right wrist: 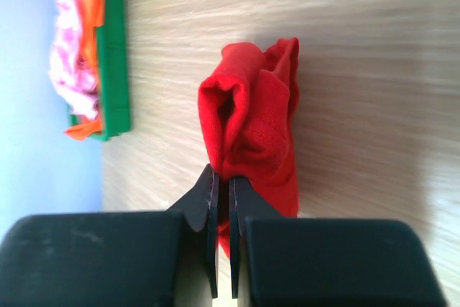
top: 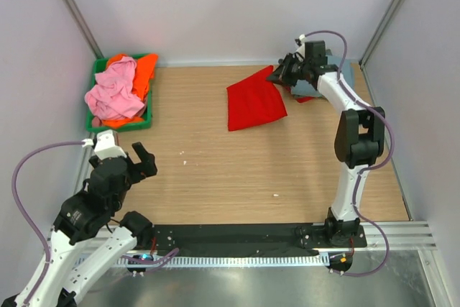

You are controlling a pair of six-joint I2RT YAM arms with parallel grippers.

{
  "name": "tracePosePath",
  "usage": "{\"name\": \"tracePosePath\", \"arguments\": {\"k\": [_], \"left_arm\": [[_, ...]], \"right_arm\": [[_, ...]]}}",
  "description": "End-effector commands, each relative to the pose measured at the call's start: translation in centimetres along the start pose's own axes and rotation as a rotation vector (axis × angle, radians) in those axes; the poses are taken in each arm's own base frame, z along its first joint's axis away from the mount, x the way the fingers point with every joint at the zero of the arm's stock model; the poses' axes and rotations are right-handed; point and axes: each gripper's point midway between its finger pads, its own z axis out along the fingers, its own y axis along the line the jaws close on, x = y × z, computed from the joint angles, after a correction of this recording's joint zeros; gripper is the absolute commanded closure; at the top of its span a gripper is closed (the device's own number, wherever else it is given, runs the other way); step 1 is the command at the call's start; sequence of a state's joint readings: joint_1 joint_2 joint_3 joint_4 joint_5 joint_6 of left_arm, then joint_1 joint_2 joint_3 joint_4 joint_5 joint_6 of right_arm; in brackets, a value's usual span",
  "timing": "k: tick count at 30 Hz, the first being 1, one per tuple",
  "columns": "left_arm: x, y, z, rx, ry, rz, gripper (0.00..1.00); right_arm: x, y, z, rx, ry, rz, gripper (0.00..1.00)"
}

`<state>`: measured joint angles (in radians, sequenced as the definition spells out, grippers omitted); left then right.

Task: Fold and stack the t-shirts
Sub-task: Neatly place the folded tshirt to the corner

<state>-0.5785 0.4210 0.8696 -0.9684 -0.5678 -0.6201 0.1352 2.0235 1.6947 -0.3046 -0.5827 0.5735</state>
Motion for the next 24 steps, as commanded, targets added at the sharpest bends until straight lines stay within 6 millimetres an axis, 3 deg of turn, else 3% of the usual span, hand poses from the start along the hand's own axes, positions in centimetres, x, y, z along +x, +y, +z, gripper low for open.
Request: {"name": "tracePosePath", "arguments": {"k": [1, 3, 8, 11, 19, 21, 22, 24], "left_arm": [[-0.9, -0.2, 0.3, -0.004, -0.041, -0.028, 0.0], [-0.9, -0.3, 0.3, -0.004, -0.039, -0.027, 0.0], [-0.9, -0.3, 0.4, -0.004, -0.038, -0.024, 0.0], [-0.8, -0.3, 0.4, -0.007, -0.035, -0.023, 0.0], [-0.6, -0.4, 0.7, -0.016, -0.023, -0.013, 0.0], [-0.6, -0.4, 0.7, -0.018, -0.021, -0.013, 0.0], [-0.6, -0.4, 0.7, -0.018, -0.021, -0.013, 0.0], [-0.5, -0.3, 0.8, -0.024, -0.02, -0.014, 0.0]], "right_arm": [[-1.3, -0.9, -2.0, 0.124, 0.057, -0.08, 0.98], [-2.1, -1.8, -2.2, 0.169, 0.066, -0.092, 0.98], [-5.3, -1.4, -4.2, 0.191, 0.05, -0.128, 0.98], [-7.9, 0.6, -5.4, 0.164, 0.005, -0.175, 0.98], [-12.0, 2.3, -7.3, 0.086, -0.11, -0.165, 0.98], [-12.8, 3.7, -7.8, 0.048, -0.14, -0.183, 0.98], [-13.9, 3.0, -8.7, 0.052, -0.168, -0.173, 0.98], [-14.7, 3.7, -9.3, 0.019, -0.194, -0.173, 0.99]]}}
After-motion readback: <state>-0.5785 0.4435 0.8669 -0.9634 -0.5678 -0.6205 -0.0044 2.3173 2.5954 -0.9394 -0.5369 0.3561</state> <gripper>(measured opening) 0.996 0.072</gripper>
